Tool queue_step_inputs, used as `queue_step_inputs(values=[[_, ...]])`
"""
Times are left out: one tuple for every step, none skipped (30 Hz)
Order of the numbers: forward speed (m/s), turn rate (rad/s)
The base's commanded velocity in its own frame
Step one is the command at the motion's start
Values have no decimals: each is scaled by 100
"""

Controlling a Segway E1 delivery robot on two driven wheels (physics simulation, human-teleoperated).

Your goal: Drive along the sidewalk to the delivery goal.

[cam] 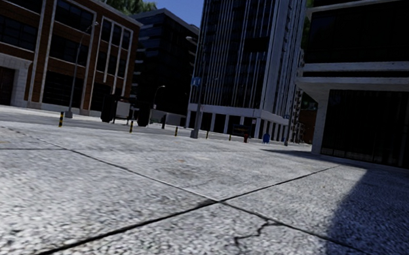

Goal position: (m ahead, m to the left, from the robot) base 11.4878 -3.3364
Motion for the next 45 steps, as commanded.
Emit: queue_step_inputs(values=[[200,-4],[200,0],[200,0],[200,0],[200,0],[200,0],[200,0],[200,0],[200,0],[200,0],[200,0],[200,0],[200,0],[200,0],[200,0],[200,0],[200,0],[200,0],[200,0],[200,0],[200,0],[200,0],[200,0],[200,-12],[200,-19],[200,-19],[200,-21],[200,-21],[200,-22],[200,-22],[200,-27],[200,-31],[200,-31],[200,-31],[200,-32],[200,-32],[200,-32],[200,-32],[200,-32],[200,-32],[200,-32],[200,-32],[200,-32],[200,-32],[200,-32]])
